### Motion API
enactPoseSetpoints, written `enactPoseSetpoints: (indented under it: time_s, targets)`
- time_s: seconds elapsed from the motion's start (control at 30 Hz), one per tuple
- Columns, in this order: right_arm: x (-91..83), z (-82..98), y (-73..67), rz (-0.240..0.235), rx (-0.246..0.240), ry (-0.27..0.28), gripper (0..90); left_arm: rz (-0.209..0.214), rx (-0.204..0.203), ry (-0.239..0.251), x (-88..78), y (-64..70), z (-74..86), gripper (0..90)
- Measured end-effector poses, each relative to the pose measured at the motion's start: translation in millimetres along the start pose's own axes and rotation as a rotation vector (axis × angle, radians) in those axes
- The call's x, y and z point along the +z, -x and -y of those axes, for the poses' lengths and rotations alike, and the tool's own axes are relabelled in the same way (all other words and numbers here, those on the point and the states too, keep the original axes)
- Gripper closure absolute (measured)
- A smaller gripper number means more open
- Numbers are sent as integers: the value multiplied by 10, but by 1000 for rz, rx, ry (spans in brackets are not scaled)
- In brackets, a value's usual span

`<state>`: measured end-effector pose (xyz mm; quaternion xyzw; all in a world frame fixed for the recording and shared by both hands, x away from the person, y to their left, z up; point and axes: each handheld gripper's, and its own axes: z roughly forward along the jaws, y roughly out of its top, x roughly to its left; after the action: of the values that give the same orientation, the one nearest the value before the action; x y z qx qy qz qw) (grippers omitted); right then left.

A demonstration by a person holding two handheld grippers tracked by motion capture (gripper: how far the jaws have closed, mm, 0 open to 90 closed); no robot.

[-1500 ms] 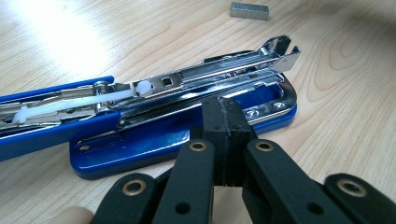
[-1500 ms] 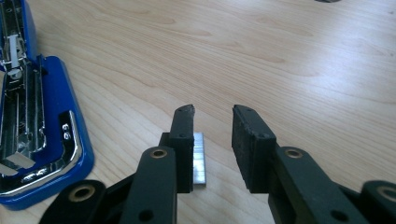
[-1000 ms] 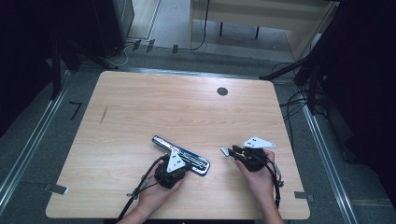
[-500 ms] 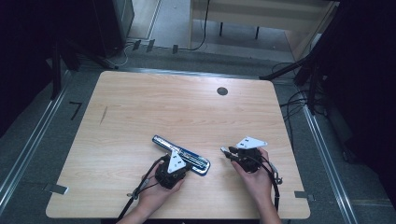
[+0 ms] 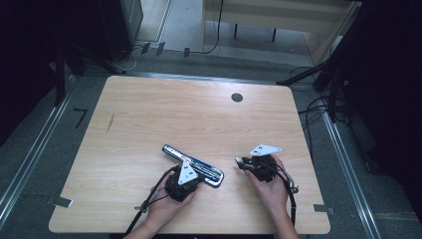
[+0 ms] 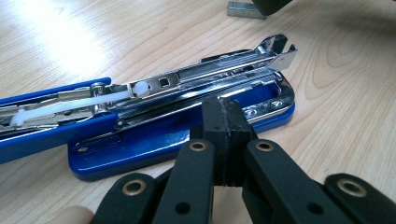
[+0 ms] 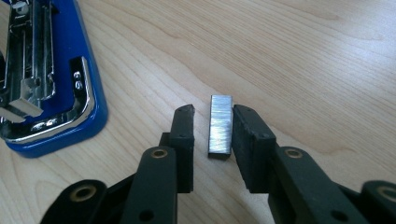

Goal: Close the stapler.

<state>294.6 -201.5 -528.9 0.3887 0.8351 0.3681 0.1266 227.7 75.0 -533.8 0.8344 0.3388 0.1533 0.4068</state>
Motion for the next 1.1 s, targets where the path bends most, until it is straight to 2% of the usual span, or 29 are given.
enactPoseSetpoints:
  time_s: [0.07,0.13,0.23,0.3,0.43,0.5,0.53,0.6,0.73,0.83,0.9,1.1]
  targets:
    - [14,-12,5,-8,16,-4,685,0,1,0,-3,0,2,900]
    - [33,-41,-1,2,1,-20,664,-4,2,-2,-7,3,7,900]
    - [36,-49,-6,-1,3,-19,662,-6,7,-5,-12,7,11,900]
    - [46,-55,-15,3,-6,-23,663,-4,21,-35,-1,23,14,900]
    - [41,-63,-18,15,1,-24,665,-13,29,-35,3,36,15,900]
    - [31,-68,-14,13,5,-25,664,-3,20,-36,0,18,13,900]
    - [23,-69,-12,12,8,-27,663,20,5,-23,-9,-4,13,900]
    - [15,-70,-6,16,6,-27,664,36,-10,-5,-14,-18,12,900]
    - [16,-50,7,14,17,-40,663,34,-26,14,6,-15,-6,900]
    - [21,-24,9,4,28,-51,664,29,-31,4,37,-5,-26,900]
    - [39,-4,4,2,24,-60,663,24,-20,3,33,6,-24,900]
    - [51,4,-9,16,-18,-54,691,32,-40,1,32,-19,-22,900]
